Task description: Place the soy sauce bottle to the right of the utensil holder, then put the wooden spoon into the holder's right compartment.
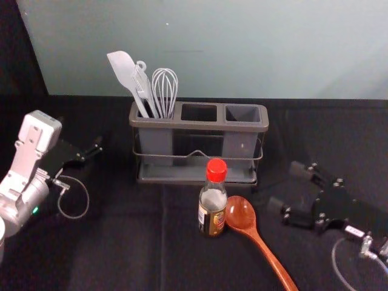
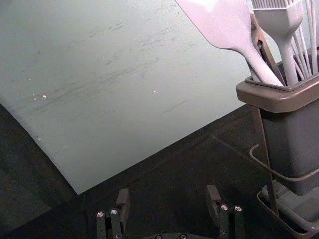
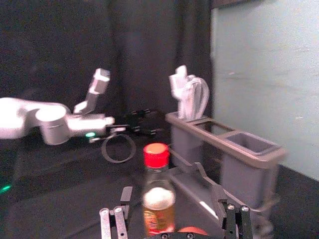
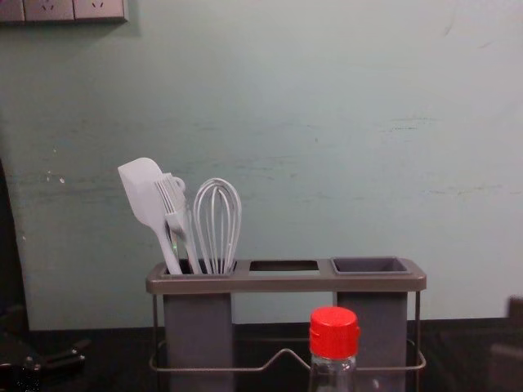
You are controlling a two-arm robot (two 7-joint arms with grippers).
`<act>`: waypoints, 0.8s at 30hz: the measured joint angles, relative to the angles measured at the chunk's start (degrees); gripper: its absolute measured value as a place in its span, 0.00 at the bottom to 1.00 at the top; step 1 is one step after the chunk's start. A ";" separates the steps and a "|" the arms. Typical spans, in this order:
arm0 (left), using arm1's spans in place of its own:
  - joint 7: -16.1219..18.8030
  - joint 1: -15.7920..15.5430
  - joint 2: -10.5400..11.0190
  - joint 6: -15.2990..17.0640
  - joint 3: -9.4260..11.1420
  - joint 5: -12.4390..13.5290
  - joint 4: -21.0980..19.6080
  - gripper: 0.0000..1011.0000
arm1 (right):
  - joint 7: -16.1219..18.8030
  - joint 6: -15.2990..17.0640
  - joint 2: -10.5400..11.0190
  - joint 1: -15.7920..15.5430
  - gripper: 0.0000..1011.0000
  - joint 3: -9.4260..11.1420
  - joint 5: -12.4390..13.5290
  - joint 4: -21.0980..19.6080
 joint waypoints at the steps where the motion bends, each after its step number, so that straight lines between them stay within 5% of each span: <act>1: 0.00 0.00 0.00 0.00 0.00 0.00 0.00 0.99 | 0.61 0.40 -0.22 0.47 0.99 -0.40 -0.17 0.22; 10: 0.00 0.00 -0.01 0.00 0.00 0.00 0.00 0.99 | 4.11 4.62 -3.68 7.48 0.99 -5.58 -3.15 3.61; 24: 0.00 0.00 0.00 0.00 0.00 0.00 0.00 0.99 | 3.48 6.69 -8.95 15.90 0.99 -11.10 -8.66 7.54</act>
